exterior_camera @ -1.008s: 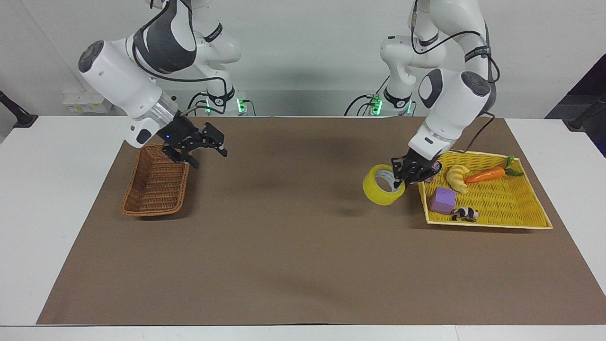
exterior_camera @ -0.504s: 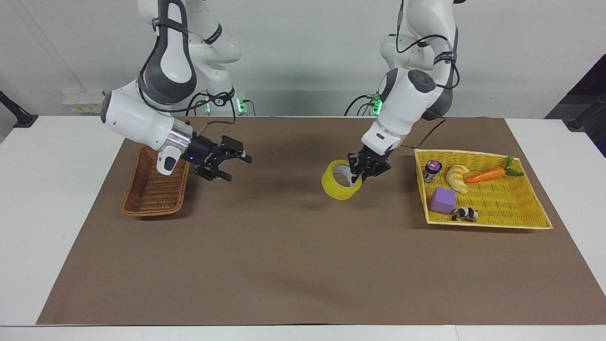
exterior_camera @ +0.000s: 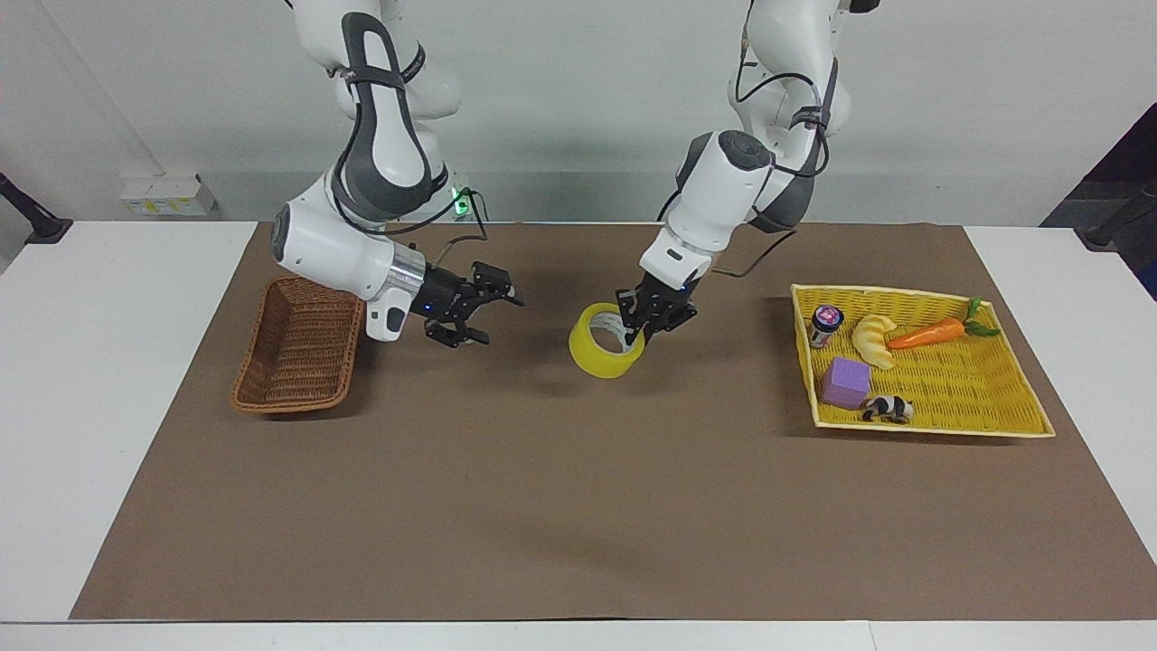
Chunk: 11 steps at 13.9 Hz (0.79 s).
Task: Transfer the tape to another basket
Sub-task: 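Lift the tape with the left gripper while the right gripper reaches toward it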
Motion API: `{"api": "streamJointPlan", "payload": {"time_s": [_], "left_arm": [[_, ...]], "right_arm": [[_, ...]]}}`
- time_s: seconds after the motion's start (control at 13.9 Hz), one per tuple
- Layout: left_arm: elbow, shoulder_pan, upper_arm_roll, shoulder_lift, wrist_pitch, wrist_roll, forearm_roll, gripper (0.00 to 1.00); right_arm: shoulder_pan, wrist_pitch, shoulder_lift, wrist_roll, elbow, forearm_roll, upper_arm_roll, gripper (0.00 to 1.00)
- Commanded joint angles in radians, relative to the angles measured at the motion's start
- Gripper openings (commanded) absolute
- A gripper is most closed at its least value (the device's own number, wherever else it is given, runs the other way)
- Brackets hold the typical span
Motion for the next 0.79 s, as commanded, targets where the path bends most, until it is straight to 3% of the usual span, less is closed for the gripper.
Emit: {"api": "streamJointPlan", "payload": {"time_s": [0.0, 0.29, 0.72], "left_arm": [[0.002, -0.062, 0.016, 0.005, 0.058, -0.045, -0.025, 0.00], [-0.001, -0.089, 0.016, 0.015, 0.062, -0.058, -0.025, 0.00], [0.035, -0.112, 0.016, 0.022, 0.070, -0.108, -0.023, 0.00]], "right_arm": [[0.029, 0.054, -0.034, -0.032, -0.057, 0.084, 0.000, 1.00], [0.075, 0.129, -0.039, -0.035, -0.067, 0.214, 0.000, 1.00], [0.102, 0.178, -0.027, -0.028, -0.071, 0.229, -0.002, 1.00]]}}
